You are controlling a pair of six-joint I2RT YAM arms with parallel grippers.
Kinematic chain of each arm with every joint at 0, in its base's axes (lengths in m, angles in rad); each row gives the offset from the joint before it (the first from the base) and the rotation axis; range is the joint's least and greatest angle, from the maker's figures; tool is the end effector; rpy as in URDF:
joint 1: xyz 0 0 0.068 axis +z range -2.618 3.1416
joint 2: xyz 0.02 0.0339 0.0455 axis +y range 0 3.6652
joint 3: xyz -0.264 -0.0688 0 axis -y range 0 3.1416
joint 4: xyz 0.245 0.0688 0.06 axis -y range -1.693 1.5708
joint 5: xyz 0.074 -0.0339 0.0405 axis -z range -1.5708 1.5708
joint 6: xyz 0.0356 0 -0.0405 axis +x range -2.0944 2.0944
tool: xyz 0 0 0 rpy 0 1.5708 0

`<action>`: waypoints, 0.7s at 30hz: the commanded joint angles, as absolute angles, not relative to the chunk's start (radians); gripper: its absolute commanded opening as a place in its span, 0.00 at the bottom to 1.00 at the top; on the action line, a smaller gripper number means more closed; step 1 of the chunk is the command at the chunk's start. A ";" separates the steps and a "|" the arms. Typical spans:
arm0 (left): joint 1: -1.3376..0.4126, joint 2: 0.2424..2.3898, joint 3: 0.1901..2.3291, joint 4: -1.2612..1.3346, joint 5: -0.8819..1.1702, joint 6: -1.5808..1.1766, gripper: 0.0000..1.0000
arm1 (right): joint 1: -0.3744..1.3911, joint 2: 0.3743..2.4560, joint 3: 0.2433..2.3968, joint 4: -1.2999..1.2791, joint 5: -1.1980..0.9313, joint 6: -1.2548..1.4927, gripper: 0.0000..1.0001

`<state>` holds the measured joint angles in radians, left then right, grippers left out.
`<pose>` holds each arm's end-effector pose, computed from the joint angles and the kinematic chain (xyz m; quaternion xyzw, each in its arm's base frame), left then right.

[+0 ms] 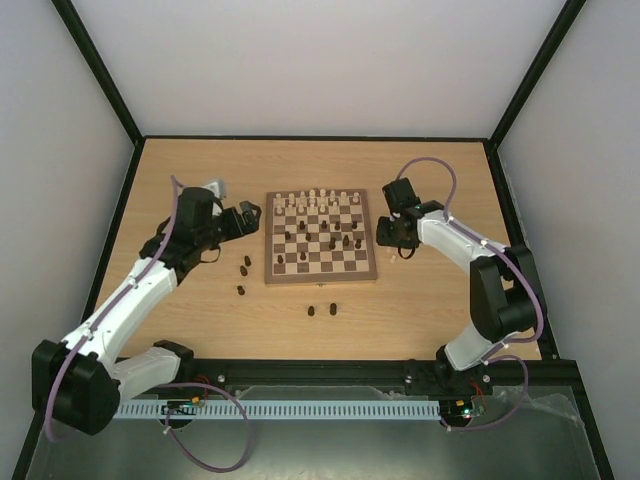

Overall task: Set up the chess pieces on the board
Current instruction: Pick up the chess piece at the center of the board.

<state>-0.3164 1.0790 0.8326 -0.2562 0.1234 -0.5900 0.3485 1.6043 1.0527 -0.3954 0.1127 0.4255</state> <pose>0.2299 -0.0799 0.2920 -0.0861 0.8553 -0.2702 0.4336 0.3142 0.1099 0.2113 0.0538 0.9489 0.0660 0.3039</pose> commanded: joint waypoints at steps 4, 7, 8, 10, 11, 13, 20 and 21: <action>-0.386 1.137 0.830 -0.227 0.036 -0.605 0.99 | 0.370 1.629 1.064 -0.446 0.170 0.417 0.32; -0.392 1.149 0.835 -0.230 0.014 -0.591 0.99 | 0.371 1.649 1.063 -0.448 0.178 0.419 0.31; -0.393 1.149 0.834 -0.228 0.011 -0.587 0.99 | 0.371 1.658 1.065 -0.449 0.180 0.419 0.30; -0.394 1.150 0.834 -0.228 0.002 -0.582 0.99 | 0.371 1.672 1.063 -0.447 0.185 0.420 0.30; -0.394 1.151 0.836 -0.229 -0.001 -0.579 0.99 | 0.371 1.677 1.062 -0.445 0.186 0.421 0.28; -0.394 1.153 0.838 -0.233 -0.003 -0.574 1.00 | 0.371 1.690 1.062 -0.440 0.185 0.422 0.27; -0.394 1.158 0.835 -0.230 -0.002 -0.573 0.99 | 0.371 1.722 1.069 -0.436 0.186 0.422 0.20; -0.394 1.158 0.835 -0.229 -0.002 -0.572 0.99 | 0.372 1.724 1.069 -0.436 0.187 0.421 0.19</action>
<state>-0.3889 1.1492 0.8318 -0.2451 0.0113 -0.5858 0.3672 1.7081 1.0527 -0.3958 0.1692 0.4259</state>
